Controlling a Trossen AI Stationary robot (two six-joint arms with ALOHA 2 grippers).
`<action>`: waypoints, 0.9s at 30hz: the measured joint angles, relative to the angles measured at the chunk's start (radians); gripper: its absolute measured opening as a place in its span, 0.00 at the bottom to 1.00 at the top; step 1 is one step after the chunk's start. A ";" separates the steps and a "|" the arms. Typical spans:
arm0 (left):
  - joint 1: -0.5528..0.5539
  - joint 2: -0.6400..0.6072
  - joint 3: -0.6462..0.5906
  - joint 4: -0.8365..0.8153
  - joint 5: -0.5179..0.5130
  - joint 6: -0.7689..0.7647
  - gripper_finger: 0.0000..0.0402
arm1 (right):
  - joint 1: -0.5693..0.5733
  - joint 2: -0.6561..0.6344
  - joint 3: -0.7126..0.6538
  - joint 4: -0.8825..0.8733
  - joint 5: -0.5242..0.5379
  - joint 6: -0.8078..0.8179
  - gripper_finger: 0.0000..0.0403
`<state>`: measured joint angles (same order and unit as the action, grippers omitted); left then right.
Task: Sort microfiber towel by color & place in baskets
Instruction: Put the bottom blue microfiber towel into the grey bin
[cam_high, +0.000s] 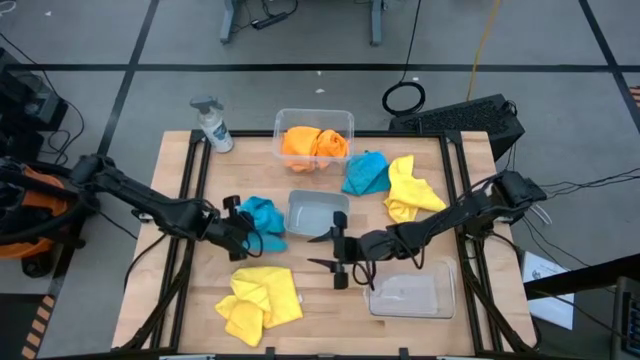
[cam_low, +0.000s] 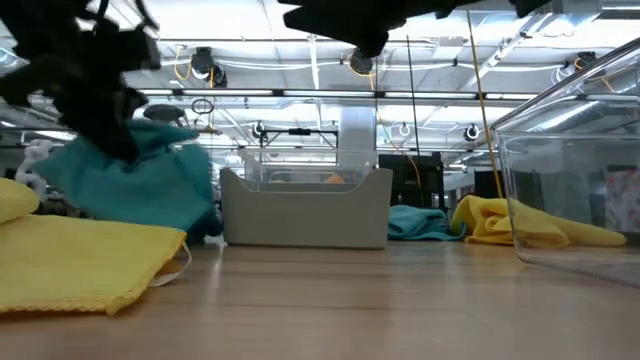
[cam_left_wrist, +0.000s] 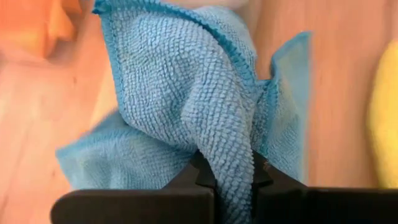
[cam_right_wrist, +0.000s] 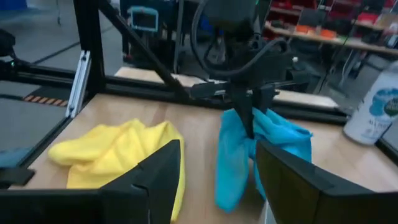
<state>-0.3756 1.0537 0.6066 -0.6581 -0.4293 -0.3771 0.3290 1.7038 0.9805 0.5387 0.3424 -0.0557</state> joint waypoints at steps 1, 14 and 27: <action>0.000 -0.008 0.015 -0.014 -0.005 0.001 0.05 | -0.002 0.016 0.000 0.036 0.000 -0.010 0.50; -0.071 -0.030 0.192 -0.010 -0.054 0.163 0.05 | -0.035 0.183 0.050 0.164 -0.011 -0.216 0.62; -0.104 -0.019 0.199 0.087 -0.046 0.203 0.06 | -0.002 0.373 0.314 0.211 -0.054 -0.514 0.72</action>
<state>-0.4798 1.0352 0.8059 -0.5714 -0.4758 -0.1737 0.3270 2.0770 1.2950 0.7493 0.2884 -0.5700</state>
